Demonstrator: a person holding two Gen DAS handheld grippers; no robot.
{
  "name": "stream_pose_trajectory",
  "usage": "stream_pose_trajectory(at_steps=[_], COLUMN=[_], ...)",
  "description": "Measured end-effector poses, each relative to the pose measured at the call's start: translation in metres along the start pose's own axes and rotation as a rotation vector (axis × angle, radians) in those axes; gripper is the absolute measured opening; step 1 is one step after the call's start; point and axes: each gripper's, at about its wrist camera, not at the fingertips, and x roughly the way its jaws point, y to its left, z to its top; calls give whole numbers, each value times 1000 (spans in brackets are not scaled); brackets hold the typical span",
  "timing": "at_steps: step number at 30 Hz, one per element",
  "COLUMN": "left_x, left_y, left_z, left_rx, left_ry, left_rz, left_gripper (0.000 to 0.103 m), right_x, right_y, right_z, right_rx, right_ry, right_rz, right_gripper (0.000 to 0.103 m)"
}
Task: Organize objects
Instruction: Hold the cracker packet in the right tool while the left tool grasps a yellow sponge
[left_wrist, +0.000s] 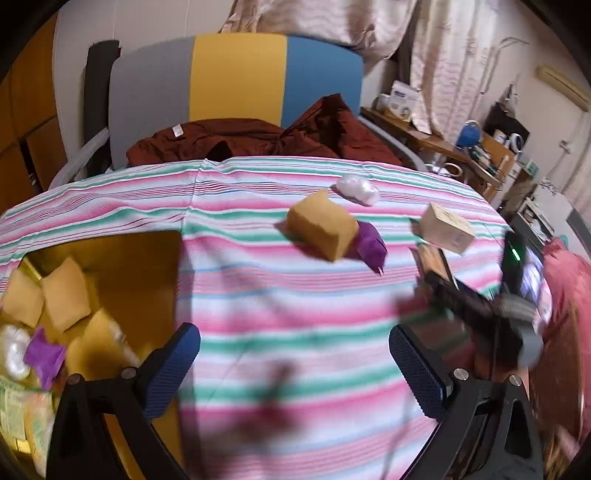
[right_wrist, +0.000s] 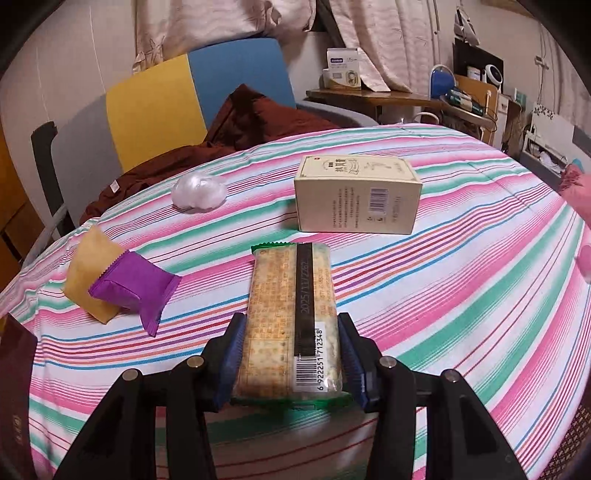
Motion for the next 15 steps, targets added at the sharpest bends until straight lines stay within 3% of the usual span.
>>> stream_pose_trajectory(at_steps=[10, 15], left_x=[96, 128], left_y=[-13, -9], left_z=[75, 92], left_rx=[-185, -303], left_ry=[108, 134], left_rz=[27, -8], left_gripper=[103, 103], right_x=[5, 3], right_y=[8, 8], right_z=[-1, -4], right_rx=[-32, -31], right_ry=[-35, -46], right_rz=[-32, -34], right_gripper=[49, 49])
